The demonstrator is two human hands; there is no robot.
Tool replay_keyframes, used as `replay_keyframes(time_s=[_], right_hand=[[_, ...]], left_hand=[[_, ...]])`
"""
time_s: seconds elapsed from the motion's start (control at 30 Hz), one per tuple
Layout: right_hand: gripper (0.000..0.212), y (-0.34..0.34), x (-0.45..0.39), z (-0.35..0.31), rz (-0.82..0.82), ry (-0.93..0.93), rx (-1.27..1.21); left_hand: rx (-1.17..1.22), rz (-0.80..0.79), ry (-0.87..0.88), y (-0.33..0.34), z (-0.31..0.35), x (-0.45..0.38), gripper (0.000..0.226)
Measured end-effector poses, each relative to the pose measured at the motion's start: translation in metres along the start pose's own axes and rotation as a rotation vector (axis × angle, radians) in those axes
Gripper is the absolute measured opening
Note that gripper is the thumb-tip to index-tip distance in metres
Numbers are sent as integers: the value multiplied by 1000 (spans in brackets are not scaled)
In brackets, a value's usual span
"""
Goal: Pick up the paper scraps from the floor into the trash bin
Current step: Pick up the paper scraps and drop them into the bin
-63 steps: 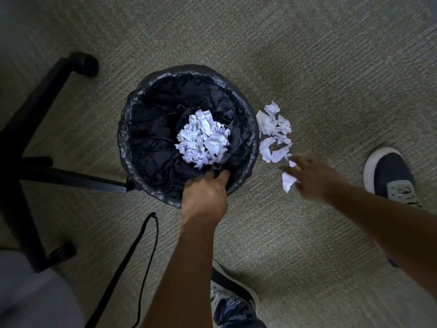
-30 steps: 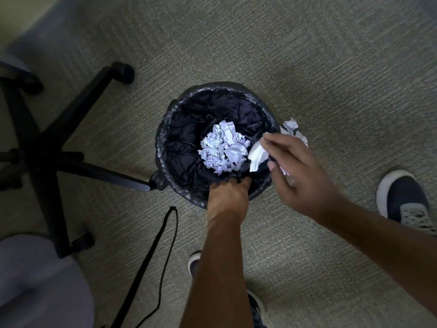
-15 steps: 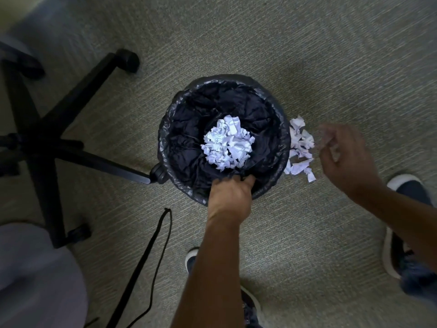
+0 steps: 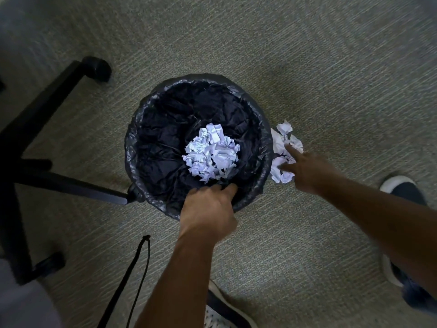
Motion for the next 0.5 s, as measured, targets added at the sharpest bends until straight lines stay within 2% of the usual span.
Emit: replay_keyframes(time_s=[0.23,0.37,0.5], right_hand=[[75,22,-23,-5,-113,25,-96],[71,14,-24,-3,-51,40,-111],[51,2,-11,-3,95,-32,-157]], left_hand=[[-8,2,40,5,1,2,52],[-2,7,44,6,0,0,50],[3,-13,37,3,-1,-3,49]])
Point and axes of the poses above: each hand's wrist, its own x-axis away from the middle knuckle, its own y-axis out of the palm, z = x × y, the point moved 7 cm from there along -x, towards the middle knuckle, and after that the axes turned 8 degrees about -y, right-handed, at the moved point
